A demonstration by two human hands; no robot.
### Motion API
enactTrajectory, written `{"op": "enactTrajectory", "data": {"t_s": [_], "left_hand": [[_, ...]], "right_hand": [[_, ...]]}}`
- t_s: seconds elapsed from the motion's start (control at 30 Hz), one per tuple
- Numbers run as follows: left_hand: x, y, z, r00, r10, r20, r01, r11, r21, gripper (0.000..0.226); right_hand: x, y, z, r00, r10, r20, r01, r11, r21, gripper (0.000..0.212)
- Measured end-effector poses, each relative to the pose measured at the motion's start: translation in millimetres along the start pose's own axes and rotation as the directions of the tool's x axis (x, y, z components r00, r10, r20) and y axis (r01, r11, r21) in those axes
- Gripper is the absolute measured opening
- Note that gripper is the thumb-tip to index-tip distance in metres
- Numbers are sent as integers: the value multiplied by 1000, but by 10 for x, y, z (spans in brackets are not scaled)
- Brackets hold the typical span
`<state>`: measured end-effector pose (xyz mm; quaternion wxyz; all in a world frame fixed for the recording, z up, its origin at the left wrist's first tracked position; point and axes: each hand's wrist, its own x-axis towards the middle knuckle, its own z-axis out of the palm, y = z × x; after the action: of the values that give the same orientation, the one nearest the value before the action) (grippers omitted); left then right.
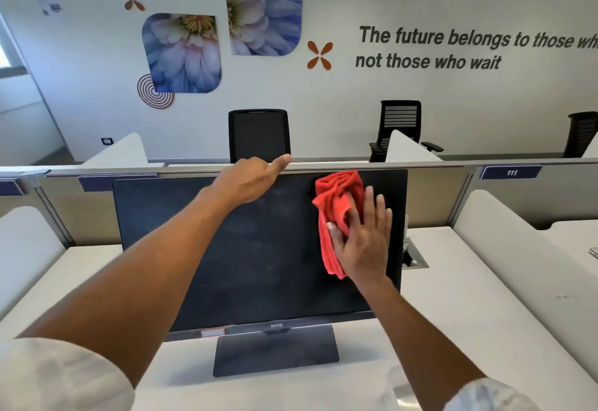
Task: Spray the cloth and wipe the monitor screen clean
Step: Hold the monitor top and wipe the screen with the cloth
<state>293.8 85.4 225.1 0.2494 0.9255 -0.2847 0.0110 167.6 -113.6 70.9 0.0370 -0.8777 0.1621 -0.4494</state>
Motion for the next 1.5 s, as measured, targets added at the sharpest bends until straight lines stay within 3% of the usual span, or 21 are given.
{"op": "enactTrajectory", "data": {"t_s": [0.13, 0.33, 0.53, 0.6, 0.67, 0.77, 0.87, 0.97, 1.07, 1.17, 1.27, 1.43, 1.5], "left_hand": [[-88, -112, -20, 997, 54, -54, -58, 995, -80, 73], [-60, -66, -34, 997, 70, -21, -71, 995, -71, 77], [-51, -117, -45, 995, 96, 19, -94, 993, -71, 99], [-65, -126, -43, 994, 109, -2, -109, 993, -55, 98], [-65, -127, -32, 991, 133, -2, -133, 991, -25, 97], [-74, -148, -45, 986, 165, -13, -165, 986, -10, 86], [-92, -168, -35, 987, 161, -2, -161, 986, -33, 91], [-91, -147, -23, 988, 155, 4, -155, 987, -28, 89], [-68, -146, -28, 991, 134, -3, -134, 990, -50, 88], [-57, -140, -18, 991, 128, -22, -129, 991, -38, 95], [-41, -136, -9, 992, 124, -13, -125, 991, -44, 93], [-39, -139, -2, 996, 88, -25, -90, 994, -59, 101], [-47, -118, -9, 998, 63, -27, -65, 996, -53, 101]], "right_hand": [[234, 12, -59, 986, 168, -3, -167, 980, 112, 76], [265, -1028, 79, 990, 120, 78, -130, 981, 143, 83], [-95, -1721, 285, 966, -229, 119, 220, 972, 79, 72], [-130, -1684, 317, 963, -245, 114, 245, 969, 12, 72], [-77, -1555, 299, 984, -146, 101, 149, 989, -19, 72], [108, -1194, 216, 992, 121, 27, -120, 992, -45, 69], [323, -703, 95, 903, 425, -62, -421, 904, 76, 69], [435, -477, 16, 838, 539, -82, -520, 835, 177, 75], [449, -663, 42, 905, 419, -67, -405, 899, 165, 73], [429, -1051, 110, 989, 138, -59, -133, 987, 85, 66], [382, -1339, 187, 997, -77, -18, 78, 995, 65, 62], [376, -1204, 203, 984, -177, 7, 176, 984, 21, 66], [374, -1004, 178, 990, -142, 0, 142, 990, 6, 66]]}}
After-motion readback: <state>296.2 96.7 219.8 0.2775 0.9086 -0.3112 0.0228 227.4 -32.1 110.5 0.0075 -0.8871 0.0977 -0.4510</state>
